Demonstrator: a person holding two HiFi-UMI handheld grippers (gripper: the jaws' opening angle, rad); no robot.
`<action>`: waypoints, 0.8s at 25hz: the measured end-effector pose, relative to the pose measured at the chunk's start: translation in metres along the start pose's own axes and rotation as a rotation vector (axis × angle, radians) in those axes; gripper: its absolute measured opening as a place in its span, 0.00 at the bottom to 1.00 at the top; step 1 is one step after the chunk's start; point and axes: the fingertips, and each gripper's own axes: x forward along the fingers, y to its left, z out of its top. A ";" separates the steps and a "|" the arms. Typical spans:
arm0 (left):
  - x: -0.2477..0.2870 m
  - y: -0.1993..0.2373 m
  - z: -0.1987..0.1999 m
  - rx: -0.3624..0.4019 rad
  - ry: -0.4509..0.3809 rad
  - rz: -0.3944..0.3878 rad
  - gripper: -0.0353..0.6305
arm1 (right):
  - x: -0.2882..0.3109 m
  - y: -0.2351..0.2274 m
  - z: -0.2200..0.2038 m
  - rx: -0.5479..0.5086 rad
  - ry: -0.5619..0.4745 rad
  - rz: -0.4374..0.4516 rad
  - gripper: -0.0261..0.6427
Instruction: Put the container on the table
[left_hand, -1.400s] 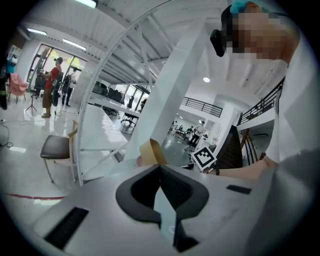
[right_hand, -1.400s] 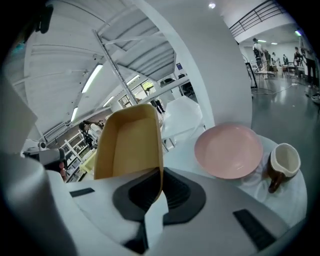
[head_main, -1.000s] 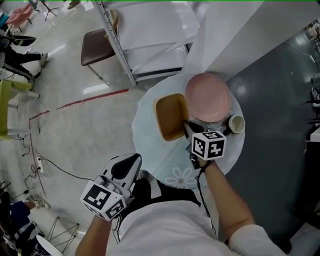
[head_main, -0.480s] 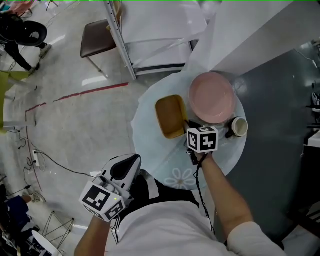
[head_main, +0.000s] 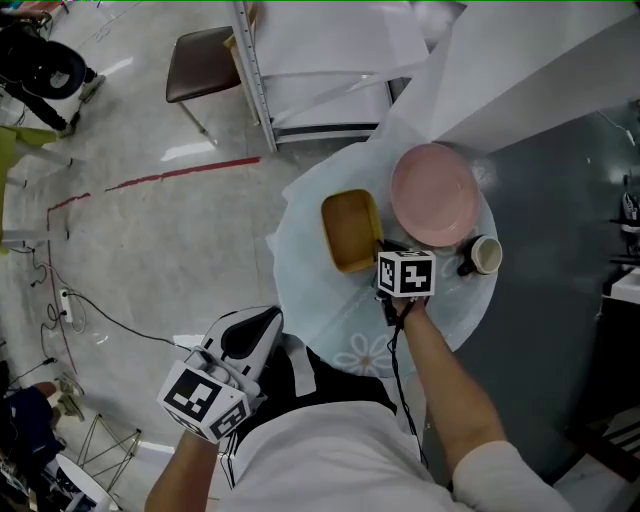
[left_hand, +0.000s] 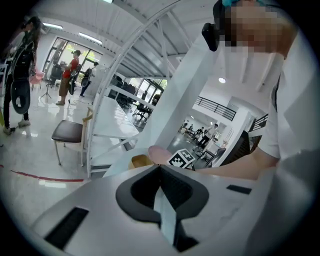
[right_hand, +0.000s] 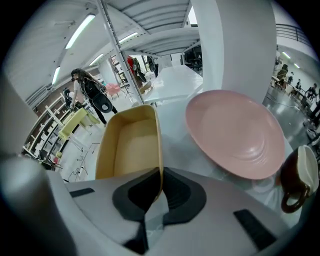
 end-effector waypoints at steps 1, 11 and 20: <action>-0.002 0.002 -0.001 -0.004 -0.001 0.002 0.08 | 0.001 0.001 0.000 0.000 0.003 -0.004 0.08; -0.016 0.017 -0.005 -0.022 -0.009 0.011 0.08 | 0.010 0.004 0.003 0.026 -0.003 -0.034 0.08; -0.025 0.014 -0.003 0.002 -0.009 -0.007 0.08 | -0.007 0.008 0.017 0.057 -0.098 -0.008 0.23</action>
